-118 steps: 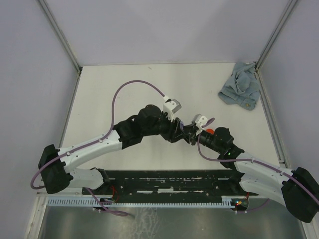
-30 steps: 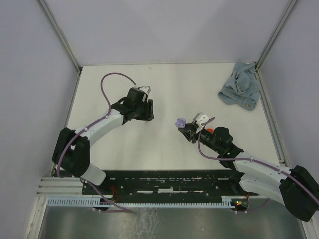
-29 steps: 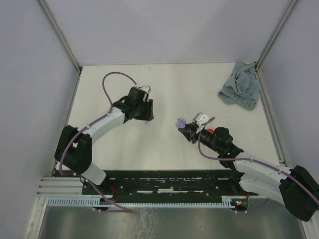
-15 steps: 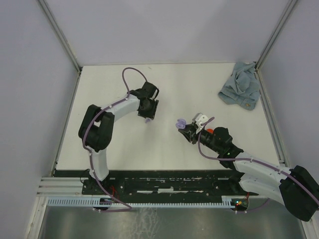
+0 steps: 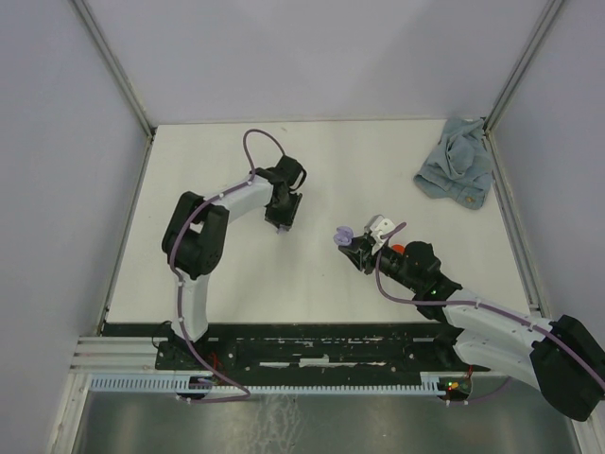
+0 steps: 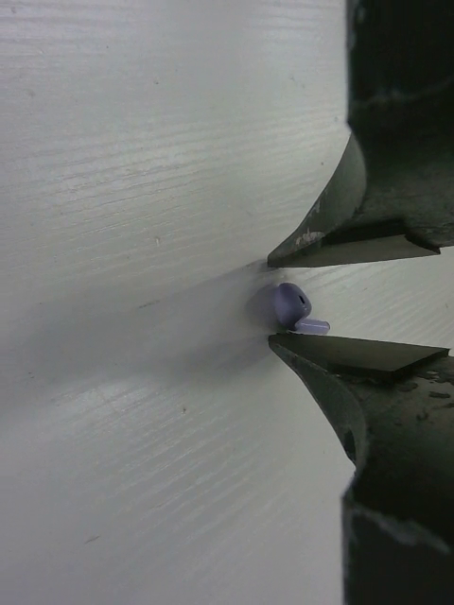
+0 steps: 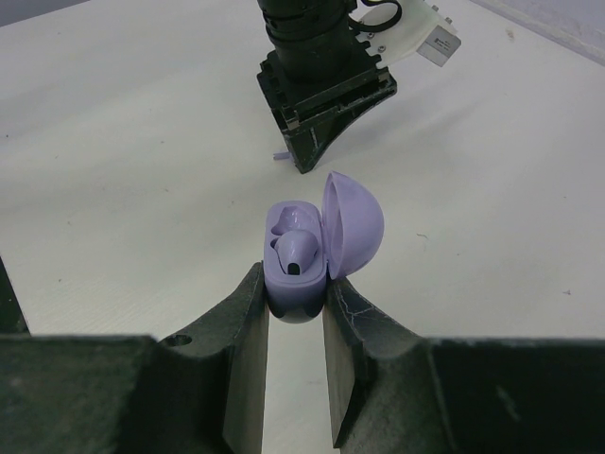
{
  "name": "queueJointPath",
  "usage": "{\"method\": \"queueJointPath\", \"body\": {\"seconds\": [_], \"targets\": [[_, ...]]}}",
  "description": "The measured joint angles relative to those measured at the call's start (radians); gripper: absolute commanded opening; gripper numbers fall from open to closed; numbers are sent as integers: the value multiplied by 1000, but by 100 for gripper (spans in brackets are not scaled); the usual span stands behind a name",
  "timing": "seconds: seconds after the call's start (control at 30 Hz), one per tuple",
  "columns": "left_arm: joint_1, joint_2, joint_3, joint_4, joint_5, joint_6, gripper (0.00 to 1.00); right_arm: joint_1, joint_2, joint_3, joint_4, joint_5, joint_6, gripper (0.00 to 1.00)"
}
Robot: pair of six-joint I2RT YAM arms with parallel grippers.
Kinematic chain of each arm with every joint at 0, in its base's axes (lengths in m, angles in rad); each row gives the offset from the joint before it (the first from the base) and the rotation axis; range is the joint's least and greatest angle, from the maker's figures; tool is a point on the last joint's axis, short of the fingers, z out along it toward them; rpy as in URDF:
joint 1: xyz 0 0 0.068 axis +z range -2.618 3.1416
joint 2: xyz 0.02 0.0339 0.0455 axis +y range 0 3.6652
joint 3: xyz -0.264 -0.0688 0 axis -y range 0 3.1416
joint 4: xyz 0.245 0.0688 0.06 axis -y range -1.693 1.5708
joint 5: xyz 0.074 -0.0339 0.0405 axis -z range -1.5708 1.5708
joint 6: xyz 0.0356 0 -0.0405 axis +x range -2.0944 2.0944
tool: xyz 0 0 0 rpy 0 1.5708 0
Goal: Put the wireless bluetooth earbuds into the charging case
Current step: Pick up the earbud from the center of the board.
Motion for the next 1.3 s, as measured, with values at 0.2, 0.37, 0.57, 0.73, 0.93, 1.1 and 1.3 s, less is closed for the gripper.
{"method": "queueJointPath", "body": {"seconds": [0.2,0.37,0.57,0.73,0.93,1.1,1.3], "targets": [[0,8,11,-10,-1,0,33,0,-5,0,-1,0,0,4],[2,8,11,-11,-2,0,31,0,-13,0,-1,-1,0,4],[2,8,10,-13,-5,1,24,0,-13,0,-4,-3,0,4],[2,-6,-9,-5,-1,0,20,0,-13,0,-4,-3,0,4],[2,-75,-109,30,23,-1,16,0,-13,0,-4,-3,0,4],[2,-134,-194,81,41,-10,16,0,-13,0,-3,-4,1,4],[2,-269,-339,188,90,-59,14,0,3,0,1,-7,2,4]]}}
